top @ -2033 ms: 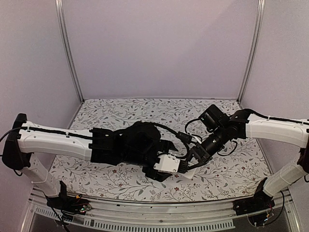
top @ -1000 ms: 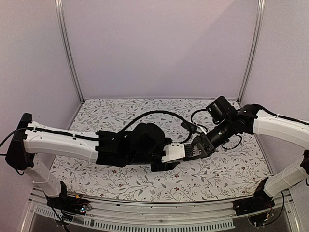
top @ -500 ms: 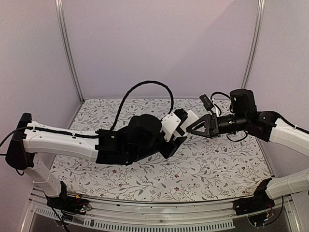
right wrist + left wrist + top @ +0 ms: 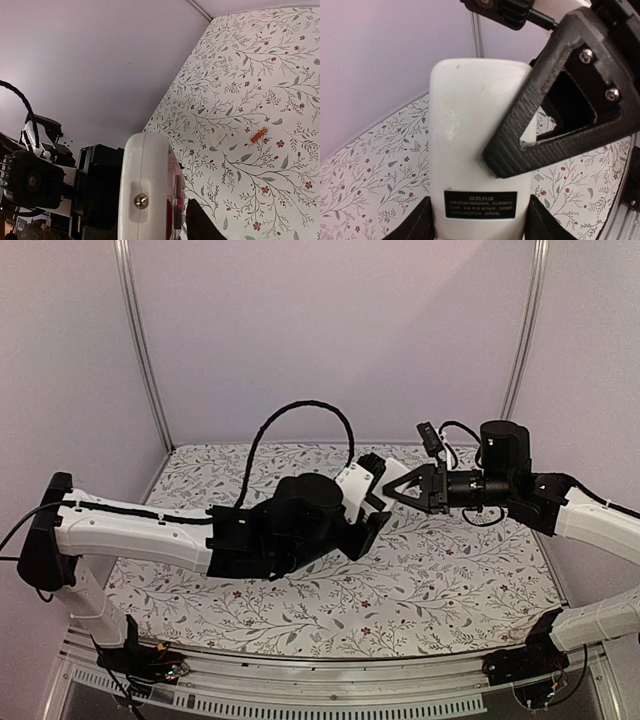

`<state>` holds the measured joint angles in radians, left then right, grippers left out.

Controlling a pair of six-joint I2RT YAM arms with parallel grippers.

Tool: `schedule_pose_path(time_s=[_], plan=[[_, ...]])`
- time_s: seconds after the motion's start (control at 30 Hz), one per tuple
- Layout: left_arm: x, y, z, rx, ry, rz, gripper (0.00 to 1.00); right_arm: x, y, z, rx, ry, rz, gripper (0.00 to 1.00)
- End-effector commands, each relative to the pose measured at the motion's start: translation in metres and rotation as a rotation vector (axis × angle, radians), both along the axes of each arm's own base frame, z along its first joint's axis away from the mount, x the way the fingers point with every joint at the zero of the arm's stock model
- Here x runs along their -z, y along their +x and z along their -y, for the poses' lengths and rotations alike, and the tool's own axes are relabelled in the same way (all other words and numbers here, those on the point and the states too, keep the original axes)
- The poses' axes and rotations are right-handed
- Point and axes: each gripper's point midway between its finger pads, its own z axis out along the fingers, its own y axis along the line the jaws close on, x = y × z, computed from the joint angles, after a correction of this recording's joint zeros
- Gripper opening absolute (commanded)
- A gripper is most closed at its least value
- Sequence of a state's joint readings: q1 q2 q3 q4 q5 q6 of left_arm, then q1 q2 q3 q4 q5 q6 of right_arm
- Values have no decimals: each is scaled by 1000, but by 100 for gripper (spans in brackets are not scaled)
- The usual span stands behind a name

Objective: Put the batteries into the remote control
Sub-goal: Pass from the left arm to the right, then pick up the battery from the center of the board.

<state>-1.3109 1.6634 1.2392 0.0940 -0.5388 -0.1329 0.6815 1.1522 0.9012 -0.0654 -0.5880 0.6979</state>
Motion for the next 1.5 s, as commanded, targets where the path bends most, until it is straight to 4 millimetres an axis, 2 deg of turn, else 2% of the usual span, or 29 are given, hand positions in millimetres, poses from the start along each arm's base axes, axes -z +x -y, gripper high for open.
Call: schedule_pose_path(time_s=[0.0,0.13,0.23,0.43,0.53,0.73,0.83,0.9,1.03,1.2,1.47], plan=[[-18,-1,7,0,-77,1,34,4,10,-2,35,14,-12,27],[-16,-5,9,26,-62,-8,40,5,11,-4,32,13,-19,9],[-16,-7,5,32,-57,-14,57,8,10,-3,29,9,-20,3],[-14,-9,-20,32,-29,-52,87,10,9,1,38,-4,-10,0],[-7,-4,-46,10,1,-105,91,17,14,10,61,-27,-16,0],[23,27,-104,-86,46,-281,89,30,23,33,103,-54,-41,0],[43,48,-129,-161,78,-368,80,36,22,39,99,-63,-53,0],[54,56,-137,-183,91,-419,74,38,21,41,92,-65,-59,0],[78,67,-142,-223,153,-498,65,44,16,44,71,-76,-70,0],[117,77,-136,-225,284,-583,58,48,8,41,14,-75,-81,0],[153,83,-125,-157,367,-653,56,52,-7,39,-63,-76,-94,0]])
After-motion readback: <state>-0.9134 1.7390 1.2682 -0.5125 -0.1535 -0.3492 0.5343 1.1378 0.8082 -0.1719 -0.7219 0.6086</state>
